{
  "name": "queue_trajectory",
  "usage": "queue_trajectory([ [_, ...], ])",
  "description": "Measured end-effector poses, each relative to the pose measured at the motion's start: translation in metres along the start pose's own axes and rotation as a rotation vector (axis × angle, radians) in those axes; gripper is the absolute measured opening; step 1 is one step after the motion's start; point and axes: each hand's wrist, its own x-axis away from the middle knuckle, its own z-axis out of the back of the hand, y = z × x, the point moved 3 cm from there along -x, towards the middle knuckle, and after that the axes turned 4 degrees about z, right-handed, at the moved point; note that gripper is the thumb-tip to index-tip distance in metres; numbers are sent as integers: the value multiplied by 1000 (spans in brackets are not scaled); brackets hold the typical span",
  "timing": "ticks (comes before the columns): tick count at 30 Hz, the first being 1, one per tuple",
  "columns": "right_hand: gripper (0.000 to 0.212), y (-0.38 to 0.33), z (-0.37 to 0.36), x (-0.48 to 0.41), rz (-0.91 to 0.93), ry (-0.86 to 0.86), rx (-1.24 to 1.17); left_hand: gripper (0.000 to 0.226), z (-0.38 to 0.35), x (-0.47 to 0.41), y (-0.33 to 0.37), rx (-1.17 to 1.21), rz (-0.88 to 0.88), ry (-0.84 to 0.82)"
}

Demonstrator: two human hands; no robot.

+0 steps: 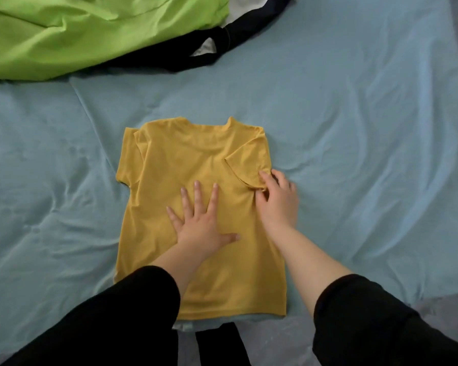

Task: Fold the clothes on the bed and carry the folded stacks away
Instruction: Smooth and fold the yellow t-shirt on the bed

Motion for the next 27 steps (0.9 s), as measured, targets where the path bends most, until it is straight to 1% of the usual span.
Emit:
queue_trajectory([
  [1, 28, 4, 4, -4, -49, 96, -142, 134, -4, -6, 2, 9, 30, -37],
  [2, 16, 12, 6, -8, -142, 178, -293, 138, -7, -10, 2, 11, 51, -64],
  [4, 17, 30, 15, -13, -413, 286, -547, 140, -10, -14, 0, 4, 72, -117],
  [6, 9, 47, 23, -16, -647, 337, -750, 142, -9, -17, 1, -2, 86, -172],
  [7, 14, 53, 27, -15, -711, 338, -784, 143, -8, -18, 1, -9, 96, -199],
  [8, 21, 57, 31, -15, -706, 347, -739, 143, -7, -20, 2, -20, 109, -224],
  [9, 27, 57, 37, -14, -624, 384, -612, 144, -7, -21, 2, -33, 123, -245],
  [10, 32, 51, 42, -13, -470, 429, -459, 145, -7, -23, 2, -45, 135, -261],
  [11, 34, 39, 45, -12, -258, 446, -303, 146, -8, -24, 2, -53, 145, -271],
  [12, 35, 26, 41, -12, -25, 375, -159, 146, -9, -25, 2, -58, 152, -274],
  [13, 38, 15, 32, -13, 180, 231, -35, 146, -10, -26, 2, -62, 157, -273],
  [14, 45, 11, 22, -14, 304, 57, 70, 146, -11, -27, 1, -66, 161, -269],
  [15, 53, 13, 13, -17, 329, -102, 150, 146, -12, -28, 1, -68, 164, -266],
  [16, 59, 20, 8, -23, 276, -211, 210, 146, -13, -28, 0, -70, 165, -263],
  [18, 66, 34, 3, -30, 128, -319, 301, 147, -13, -27, -1, -67, 148, -255],
  [20, 68, 32, 2, -31, 70, -347, 346, 147, -9, -25, -3, -42, 111, -275],
  [23, 68, 5, 3, -19, 49, -270, 367, 146, 4, -17, -10, -7, 15, -333],
  [25, 66, -25, -2, -6, 136, -268, 361, 138, 18, -10, -17, 44, -55, -351],
  [27, 63, -60, -15, 3, 259, -306, 343, 119, 38, -4, -28, 177, -129, -293],
])
